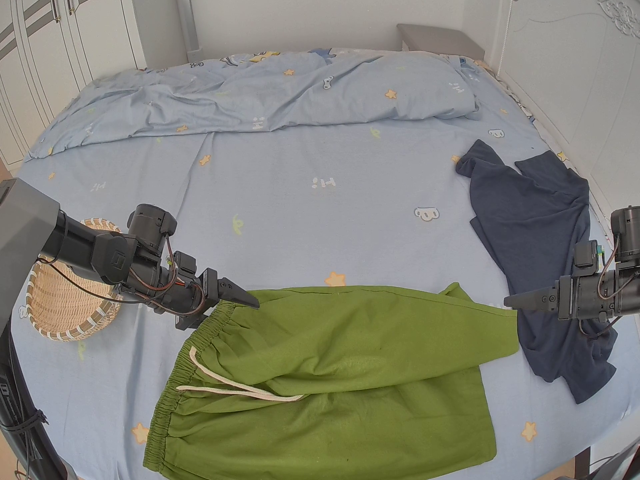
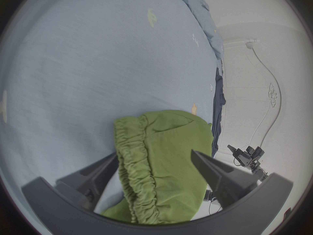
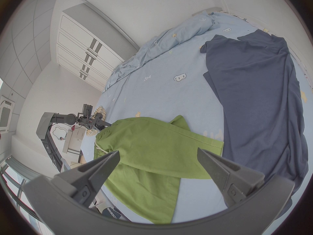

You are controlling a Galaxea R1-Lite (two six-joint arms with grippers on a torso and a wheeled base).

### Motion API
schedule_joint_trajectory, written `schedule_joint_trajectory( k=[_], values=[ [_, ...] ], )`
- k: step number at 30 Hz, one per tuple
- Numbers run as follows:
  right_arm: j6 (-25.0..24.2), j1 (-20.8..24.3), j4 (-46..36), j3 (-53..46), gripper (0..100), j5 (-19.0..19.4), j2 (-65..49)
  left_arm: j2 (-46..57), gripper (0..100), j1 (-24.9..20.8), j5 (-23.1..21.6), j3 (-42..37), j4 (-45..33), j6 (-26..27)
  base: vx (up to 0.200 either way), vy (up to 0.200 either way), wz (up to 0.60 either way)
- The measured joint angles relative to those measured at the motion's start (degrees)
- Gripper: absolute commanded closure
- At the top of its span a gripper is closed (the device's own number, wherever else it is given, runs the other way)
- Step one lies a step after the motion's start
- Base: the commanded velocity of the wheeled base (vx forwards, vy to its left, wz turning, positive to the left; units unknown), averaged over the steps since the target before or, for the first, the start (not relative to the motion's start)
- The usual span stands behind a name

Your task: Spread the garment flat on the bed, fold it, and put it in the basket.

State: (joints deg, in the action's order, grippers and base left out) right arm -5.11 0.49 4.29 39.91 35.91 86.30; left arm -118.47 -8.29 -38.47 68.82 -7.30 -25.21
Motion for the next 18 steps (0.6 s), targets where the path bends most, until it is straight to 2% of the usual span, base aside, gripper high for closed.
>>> schedule_joint_trajectory(
  k=[9, 18],
  values=[
    [-0.01, 0.63, 0.13, -0.23, 0, -0.15, 0.09, -1.07, 100, -1.21, 0.0, -0.27, 0.09, 0.2, 0.0, 0.0, 0.0],
    [-0.01, 0.83, 0.27, -0.26, 0, -1.4, 0.13, 0.94, 100, -0.48, -0.11, -0.07, 0.41, -0.1, 0.0, 0.0, 0.0]
  ],
)
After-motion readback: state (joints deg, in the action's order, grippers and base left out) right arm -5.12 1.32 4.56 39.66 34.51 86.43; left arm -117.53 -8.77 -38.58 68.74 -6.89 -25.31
